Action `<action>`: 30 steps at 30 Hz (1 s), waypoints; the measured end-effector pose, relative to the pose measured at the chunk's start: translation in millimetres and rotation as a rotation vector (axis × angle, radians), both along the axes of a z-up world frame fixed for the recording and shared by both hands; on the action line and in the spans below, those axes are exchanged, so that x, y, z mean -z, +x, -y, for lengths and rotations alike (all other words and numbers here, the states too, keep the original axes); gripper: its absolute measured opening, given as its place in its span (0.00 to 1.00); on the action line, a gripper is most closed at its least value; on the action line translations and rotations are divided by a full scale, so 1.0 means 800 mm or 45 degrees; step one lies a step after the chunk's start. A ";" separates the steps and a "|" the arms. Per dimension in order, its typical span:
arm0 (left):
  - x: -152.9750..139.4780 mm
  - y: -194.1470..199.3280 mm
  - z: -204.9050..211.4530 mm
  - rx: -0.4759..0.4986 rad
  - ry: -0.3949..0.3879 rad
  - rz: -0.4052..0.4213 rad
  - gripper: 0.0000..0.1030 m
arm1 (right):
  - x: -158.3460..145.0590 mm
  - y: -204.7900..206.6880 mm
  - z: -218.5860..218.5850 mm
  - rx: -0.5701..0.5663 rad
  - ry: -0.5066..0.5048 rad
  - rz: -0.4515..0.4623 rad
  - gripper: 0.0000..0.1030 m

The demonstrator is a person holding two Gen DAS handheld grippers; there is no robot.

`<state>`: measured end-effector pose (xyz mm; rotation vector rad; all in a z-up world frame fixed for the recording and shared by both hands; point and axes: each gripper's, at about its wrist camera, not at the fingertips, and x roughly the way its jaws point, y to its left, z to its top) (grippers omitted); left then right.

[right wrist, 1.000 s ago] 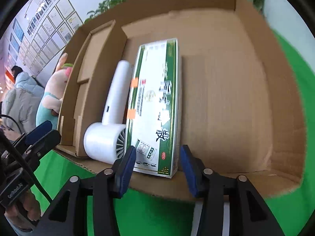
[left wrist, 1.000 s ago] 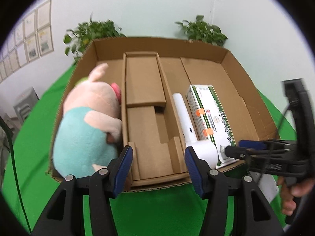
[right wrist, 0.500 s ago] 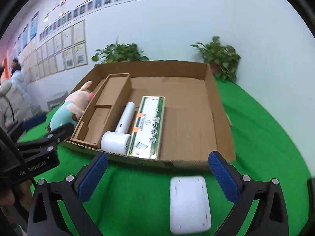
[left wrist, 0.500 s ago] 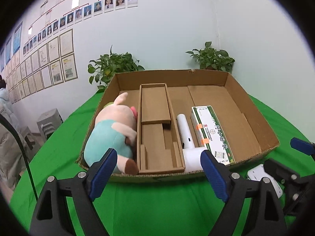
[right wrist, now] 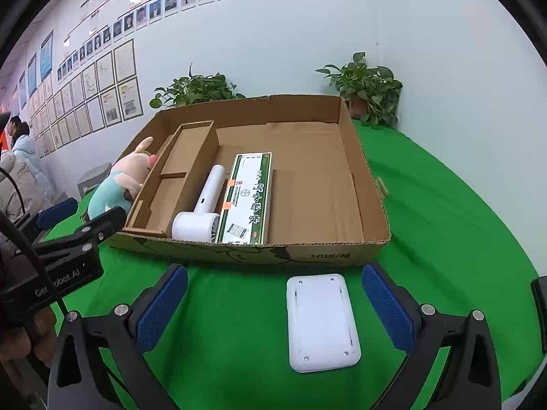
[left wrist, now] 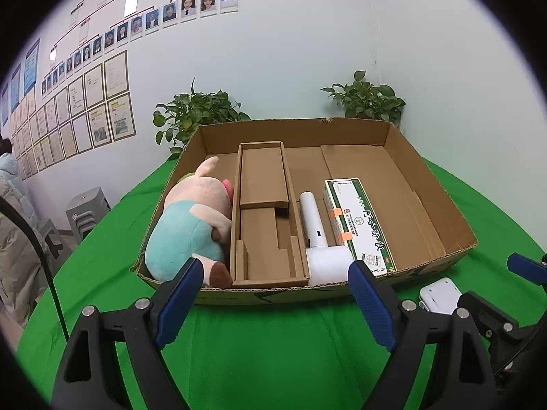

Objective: Organize objects
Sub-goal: 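Withdraw the left gripper and move it toward the white rectangular device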

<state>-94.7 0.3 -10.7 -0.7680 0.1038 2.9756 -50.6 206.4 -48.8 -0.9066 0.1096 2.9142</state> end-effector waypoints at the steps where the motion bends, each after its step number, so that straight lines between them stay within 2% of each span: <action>1: 0.000 0.001 -0.001 0.002 -0.001 0.000 0.84 | 0.000 0.001 0.000 -0.001 0.009 0.002 1.00; 20: 0.000 0.017 0.011 0.035 0.103 0.042 0.84 | -0.005 0.014 0.010 -0.027 0.066 -0.022 1.00; 30: 0.006 0.009 0.006 0.057 0.113 0.037 0.84 | 0.003 0.011 0.002 -0.018 0.048 -0.019 1.00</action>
